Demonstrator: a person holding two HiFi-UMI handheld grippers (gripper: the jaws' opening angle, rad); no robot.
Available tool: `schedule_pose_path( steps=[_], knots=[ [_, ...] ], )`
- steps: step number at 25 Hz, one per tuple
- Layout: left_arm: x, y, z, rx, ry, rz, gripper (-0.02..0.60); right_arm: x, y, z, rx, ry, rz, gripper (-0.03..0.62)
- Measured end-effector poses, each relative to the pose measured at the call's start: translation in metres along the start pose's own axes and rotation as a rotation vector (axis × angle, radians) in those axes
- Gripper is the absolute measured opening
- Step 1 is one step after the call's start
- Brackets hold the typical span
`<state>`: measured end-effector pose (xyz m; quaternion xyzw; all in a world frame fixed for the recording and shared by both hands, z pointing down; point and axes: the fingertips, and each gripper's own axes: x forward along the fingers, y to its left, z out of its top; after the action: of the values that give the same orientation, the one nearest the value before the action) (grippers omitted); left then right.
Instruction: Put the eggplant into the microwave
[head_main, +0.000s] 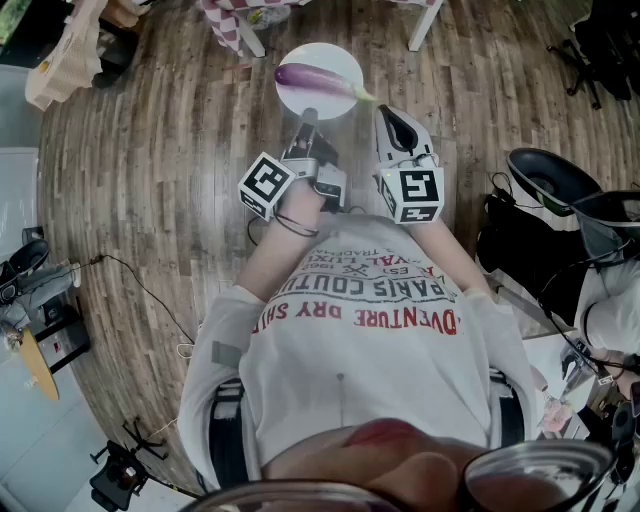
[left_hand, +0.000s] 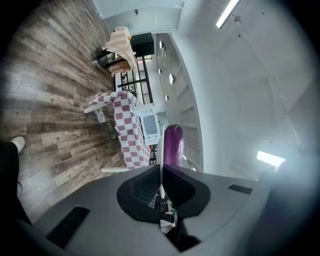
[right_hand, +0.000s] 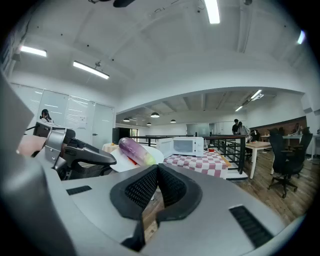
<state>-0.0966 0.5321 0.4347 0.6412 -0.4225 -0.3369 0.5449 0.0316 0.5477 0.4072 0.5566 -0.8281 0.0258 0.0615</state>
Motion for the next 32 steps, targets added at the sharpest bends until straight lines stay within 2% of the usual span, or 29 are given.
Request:
schedule_pose_path(
  steps=[10, 20, 27, 32],
  knots=[
    [-0.002, 0.002, -0.002, -0.009, -0.008, 0.008, 0.034, -0.001, -0.001, -0.004, 0.009, 0.007, 0.009, 0.026],
    [0.008, 0.011, -0.009, -0.037, 0.002, 0.030, 0.034, 0.001, -0.009, -0.020, 0.075, 0.042, -0.002, 0.026],
    [0.035, 0.020, -0.001, -0.047, 0.026, 0.045, 0.034, 0.030, -0.020, -0.021, 0.091, 0.047, -0.015, 0.026],
    [0.075, 0.030, 0.024, -0.059, 0.039, 0.060, 0.034, 0.075, -0.033, -0.023, 0.096, 0.065, -0.032, 0.026]
  ],
)
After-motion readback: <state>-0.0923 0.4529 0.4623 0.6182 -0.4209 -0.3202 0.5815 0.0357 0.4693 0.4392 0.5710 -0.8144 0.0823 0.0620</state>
